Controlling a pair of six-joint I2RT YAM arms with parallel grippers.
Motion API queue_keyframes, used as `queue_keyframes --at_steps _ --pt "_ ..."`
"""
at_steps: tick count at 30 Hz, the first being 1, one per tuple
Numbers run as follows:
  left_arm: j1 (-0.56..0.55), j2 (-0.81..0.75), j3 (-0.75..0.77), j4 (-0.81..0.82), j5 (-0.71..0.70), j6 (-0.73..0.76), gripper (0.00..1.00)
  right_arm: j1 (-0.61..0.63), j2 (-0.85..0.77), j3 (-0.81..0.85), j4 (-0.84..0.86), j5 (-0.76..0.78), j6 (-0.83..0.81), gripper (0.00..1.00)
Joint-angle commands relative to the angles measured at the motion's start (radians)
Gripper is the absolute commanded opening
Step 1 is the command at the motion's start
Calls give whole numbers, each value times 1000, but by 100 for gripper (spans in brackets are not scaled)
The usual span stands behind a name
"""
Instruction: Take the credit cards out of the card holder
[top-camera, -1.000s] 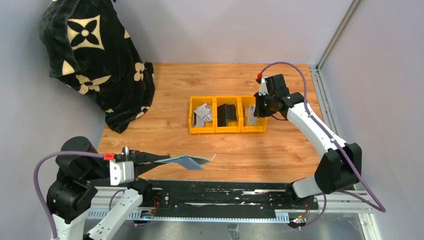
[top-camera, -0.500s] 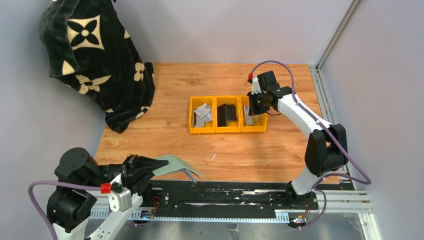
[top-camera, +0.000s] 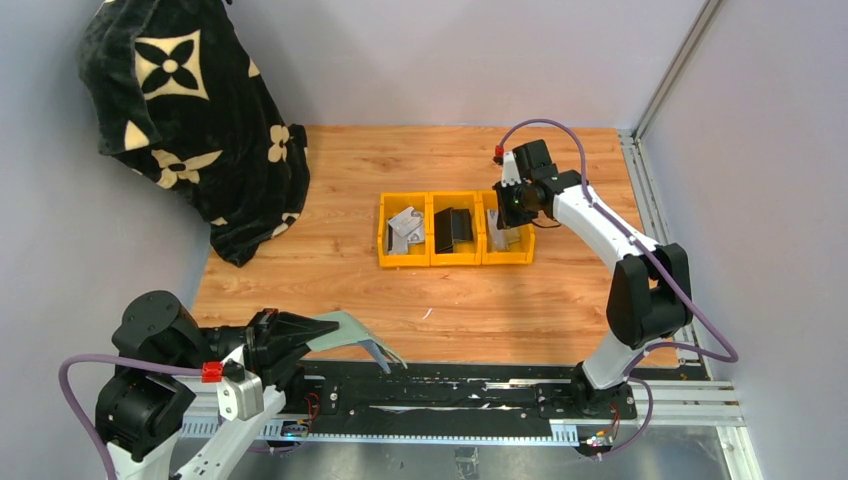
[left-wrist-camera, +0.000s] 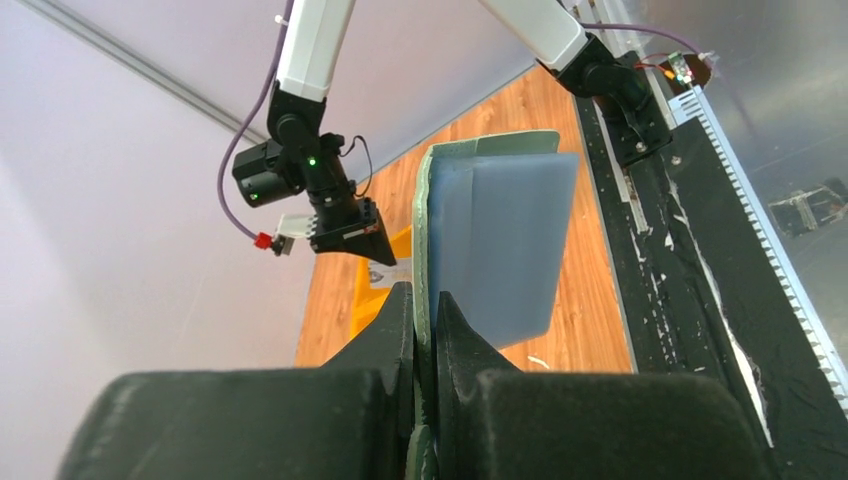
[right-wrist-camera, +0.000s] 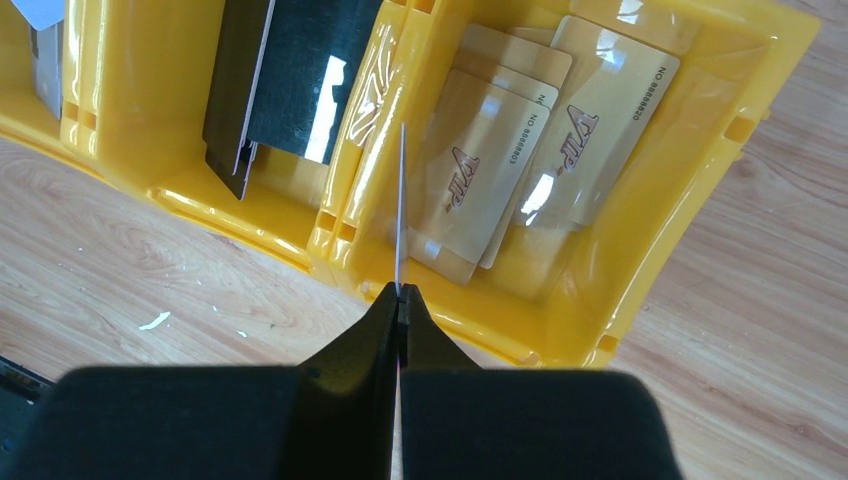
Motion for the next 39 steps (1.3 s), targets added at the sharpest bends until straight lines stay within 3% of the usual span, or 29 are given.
queue_keyframes --at_steps 1,3,4,9,11,14,15,18,24,31,39 --pt "6 22 20 8 26 -31 0 -27 26 23 0 30 -16 0" --pt "6 28 27 8 29 -45 0 -31 43 37 1 49 -14 2" --pt "6 28 28 8 29 -50 0 -33 48 45 0 72 -12 7" --pt "6 39 28 22 7 -120 0 -32 10 58 -3 185 55 49" --pt "6 44 5 87 -21 -236 0 -25 -62 37 20 155 91 58" --pt "6 24 -81 333 -111 -543 0 0 -226 -62 143 2 148 73" --pt "6 8 -119 397 -143 -644 0 10 -283 -104 199 -87 178 75" --pt "6 -48 -218 503 -213 -767 0 86 -452 -226 355 -305 252 76" --pt "6 -75 -287 545 -250 -837 0 345 -610 -383 589 -469 315 80" --pt "6 -54 -311 621 -240 -950 0 550 -660 -503 832 -524 372 81" --pt "6 -31 -305 694 -257 -1093 0 708 -704 -516 845 -452 294 81"
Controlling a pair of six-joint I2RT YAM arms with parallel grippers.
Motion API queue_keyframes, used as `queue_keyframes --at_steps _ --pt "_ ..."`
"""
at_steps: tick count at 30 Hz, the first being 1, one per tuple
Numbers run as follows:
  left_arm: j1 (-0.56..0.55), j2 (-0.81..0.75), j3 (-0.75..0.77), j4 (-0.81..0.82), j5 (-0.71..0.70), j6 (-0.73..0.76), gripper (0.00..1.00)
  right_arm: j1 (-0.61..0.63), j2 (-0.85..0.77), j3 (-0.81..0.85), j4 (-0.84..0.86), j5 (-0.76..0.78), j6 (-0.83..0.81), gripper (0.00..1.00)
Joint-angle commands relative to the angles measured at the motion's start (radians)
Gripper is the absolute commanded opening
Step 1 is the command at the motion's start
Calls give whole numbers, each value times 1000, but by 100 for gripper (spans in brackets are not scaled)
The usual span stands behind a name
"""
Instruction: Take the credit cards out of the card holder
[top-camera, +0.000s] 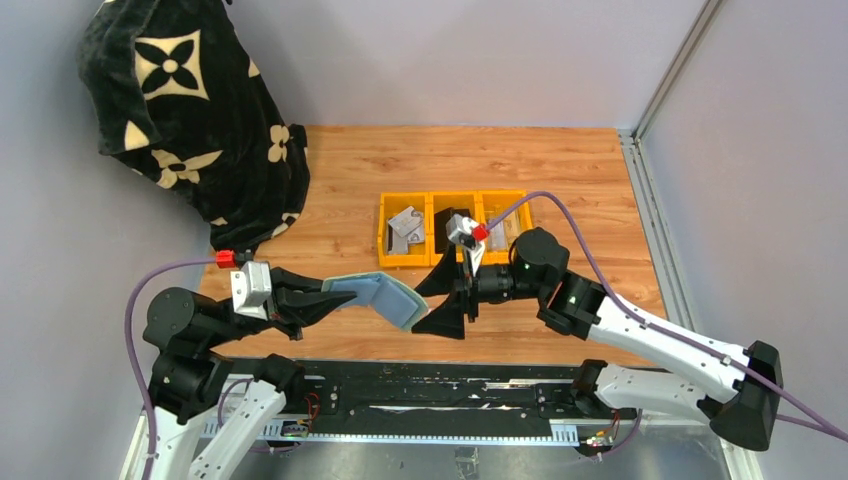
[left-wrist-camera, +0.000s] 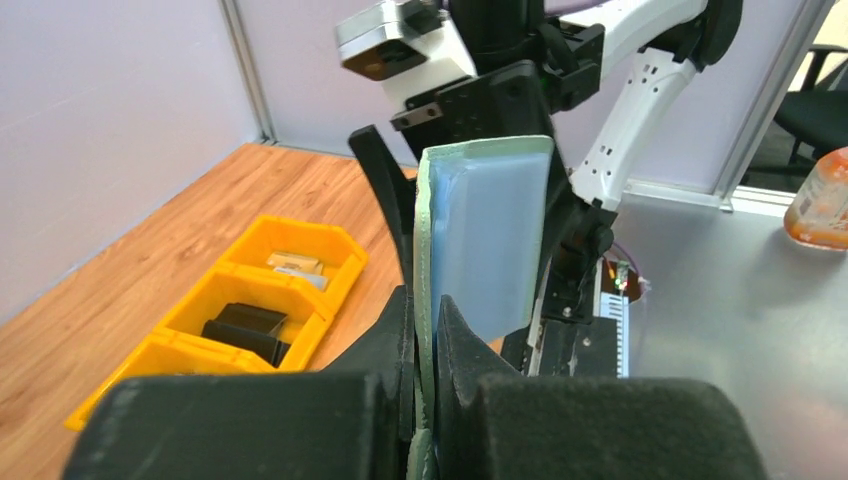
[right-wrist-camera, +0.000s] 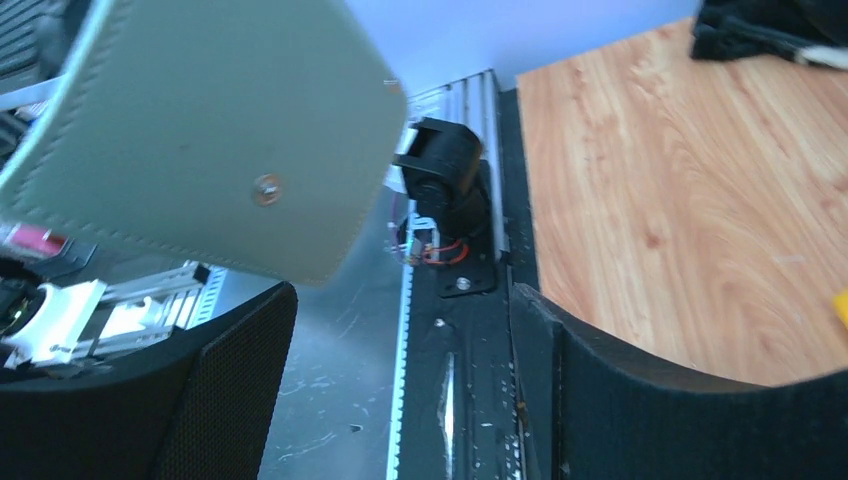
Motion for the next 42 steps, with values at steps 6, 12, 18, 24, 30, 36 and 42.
queue_keyframes --at_steps 6,12,18,24,30,36,42 --pt "6 40 26 78 28 -145 0 134 -65 4 62 142 -69 59" --pt "6 52 36 77 47 -163 0 158 -79 15 72 214 -68 29" --pt "6 57 37 70 47 -159 0 161 -137 38 12 189 -89 26" --pt "6 62 42 87 62 -183 0 161 -156 37 -8 215 -90 4" --pt "6 62 42 90 85 -197 0 178 -107 83 -44 274 -101 16" --pt "6 65 41 93 101 -205 0 201 -64 118 -30 320 -102 26" --pt "6 61 36 91 102 -205 0 217 -57 130 -8 343 -96 15"
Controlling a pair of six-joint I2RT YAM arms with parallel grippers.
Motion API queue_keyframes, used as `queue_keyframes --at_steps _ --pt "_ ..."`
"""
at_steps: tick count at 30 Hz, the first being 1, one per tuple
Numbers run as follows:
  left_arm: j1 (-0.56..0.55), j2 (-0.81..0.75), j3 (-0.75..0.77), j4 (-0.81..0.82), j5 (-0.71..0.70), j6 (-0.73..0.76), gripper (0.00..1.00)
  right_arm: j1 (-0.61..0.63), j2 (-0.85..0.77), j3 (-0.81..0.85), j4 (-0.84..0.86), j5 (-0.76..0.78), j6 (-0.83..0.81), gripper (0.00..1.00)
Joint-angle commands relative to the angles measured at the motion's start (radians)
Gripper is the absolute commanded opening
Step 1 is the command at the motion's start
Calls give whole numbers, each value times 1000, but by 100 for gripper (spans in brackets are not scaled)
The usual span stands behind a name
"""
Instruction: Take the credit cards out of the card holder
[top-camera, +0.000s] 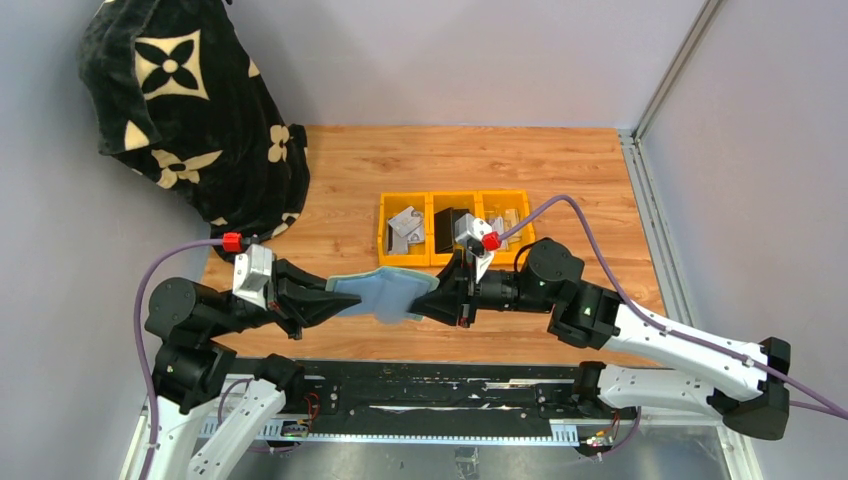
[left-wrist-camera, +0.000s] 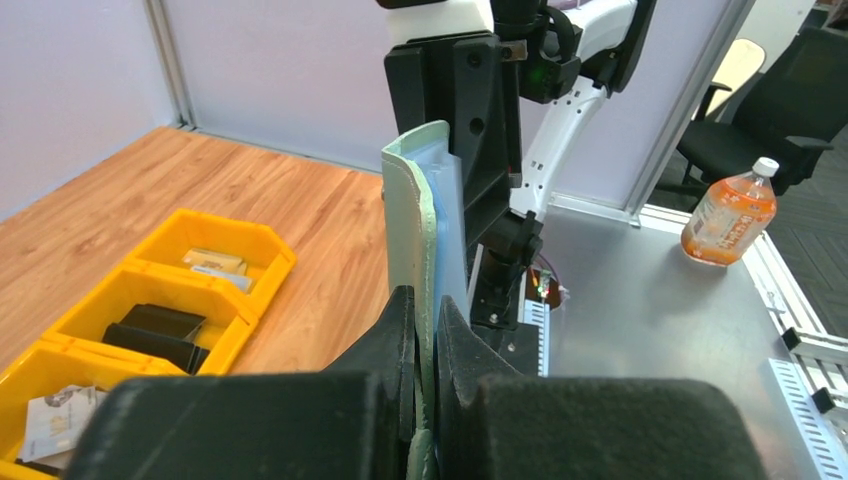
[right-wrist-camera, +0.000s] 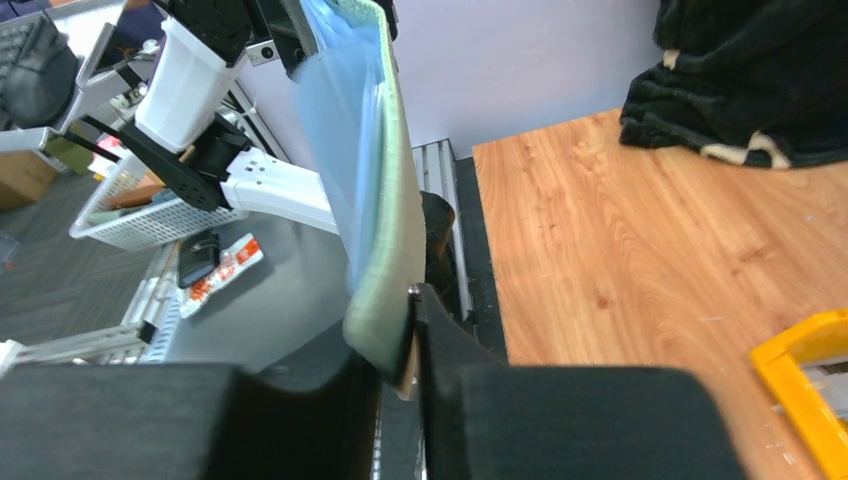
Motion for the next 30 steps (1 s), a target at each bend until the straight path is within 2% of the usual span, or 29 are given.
queue_keyframes --at_steps 1,2,3,5,8,10,12,15,18,22,28,30 --pt "6 2 17 22 16 -10 0 25 4 42 35 36 -7 7" --pt "6 1 16 16 12 -5 0 30 6 50 27 42 -4 0" --pt "6 0 16 0 -2 8 5 35 9 59 8 48 -4 0" --pt "6 -1 25 -81 -67 77 34 53 25 99 -54 77 -17 0" --pt "6 -4 38 -168 -159 199 75 102 88 206 -260 184 -65 0" --pt "6 1 43 -180 -183 221 91 146 159 310 -428 310 -96 0" --pt "6 11 50 -184 -173 222 99 177 241 421 -590 440 -102 0" --pt "6 8 42 -189 -160 250 100 218 358 571 -788 611 -100 0" --pt "6 -12 18 -196 -167 285 100 274 447 664 -884 722 -145 0" --pt "6 -9 12 -241 -179 317 94 325 474 674 -862 732 -202 0" --pt "6 8 4 -274 -159 335 81 371 463 673 -821 752 -239 0" --pt "6 24 -5 -309 -161 358 73 386 467 683 -820 751 -253 0"
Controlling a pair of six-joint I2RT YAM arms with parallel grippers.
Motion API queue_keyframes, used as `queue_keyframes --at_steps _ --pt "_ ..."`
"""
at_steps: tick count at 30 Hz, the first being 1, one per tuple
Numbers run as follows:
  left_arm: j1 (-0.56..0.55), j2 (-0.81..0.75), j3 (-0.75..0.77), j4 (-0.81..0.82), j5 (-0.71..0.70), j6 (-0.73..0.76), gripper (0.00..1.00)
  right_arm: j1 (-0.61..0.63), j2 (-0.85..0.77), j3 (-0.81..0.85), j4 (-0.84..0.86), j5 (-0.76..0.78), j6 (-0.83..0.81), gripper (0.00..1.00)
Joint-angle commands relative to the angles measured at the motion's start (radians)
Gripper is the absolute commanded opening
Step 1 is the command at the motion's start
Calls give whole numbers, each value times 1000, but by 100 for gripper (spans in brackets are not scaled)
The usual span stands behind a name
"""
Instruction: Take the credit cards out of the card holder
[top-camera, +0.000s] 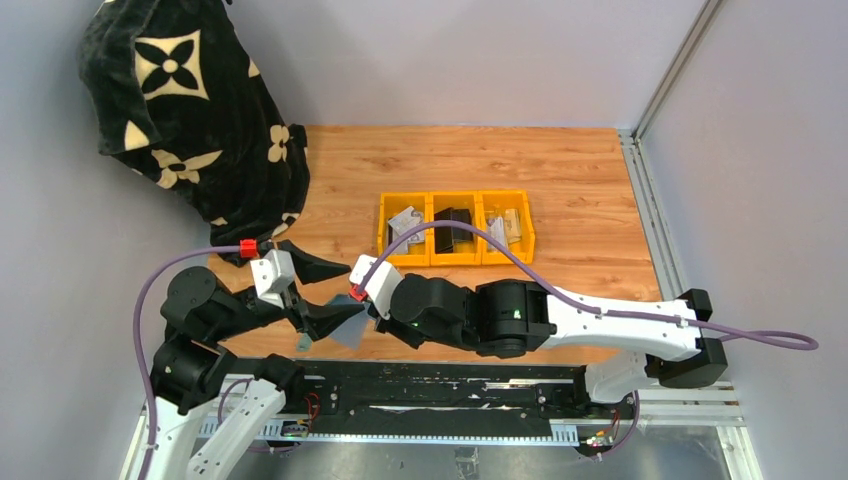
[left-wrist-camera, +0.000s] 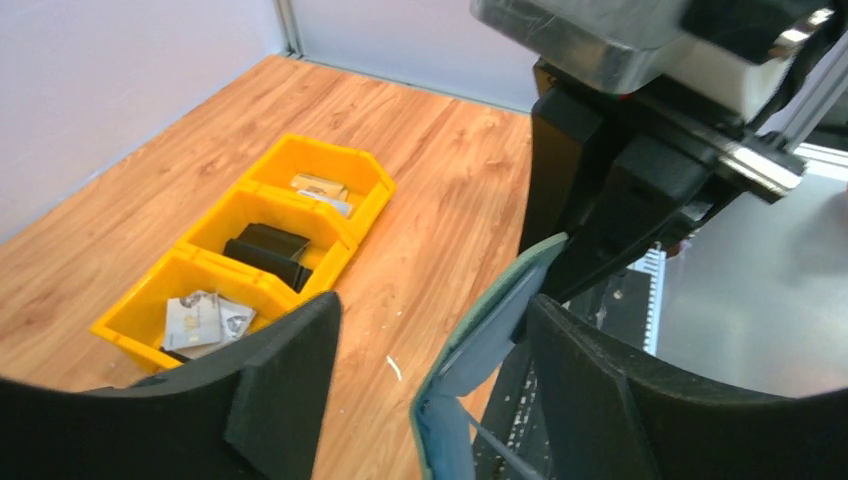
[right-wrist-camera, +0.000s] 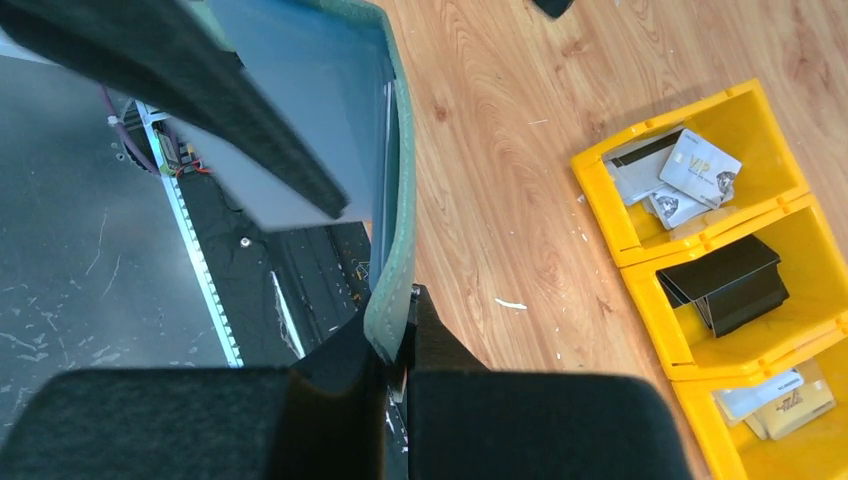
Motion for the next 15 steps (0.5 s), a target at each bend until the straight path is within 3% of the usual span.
queue_keyframes --at_steps 1,8,10,11,15 --pt "6 28 -19 -76 -3 69 71 35 -16 39 4 45 -56 0" --pt "6 47 29 -180 89 170 52 40 -85 -14 56 -22 -67 0" --pt "6 63 42 -253 151 214 49 37 -144 -56 122 -72 -72 0" --pt "6 70 45 -265 182 230 43 36 -162 -73 149 -97 -76 0" --pt "6 88 45 -255 171 205 30 34 -206 -126 215 -247 -92 0"
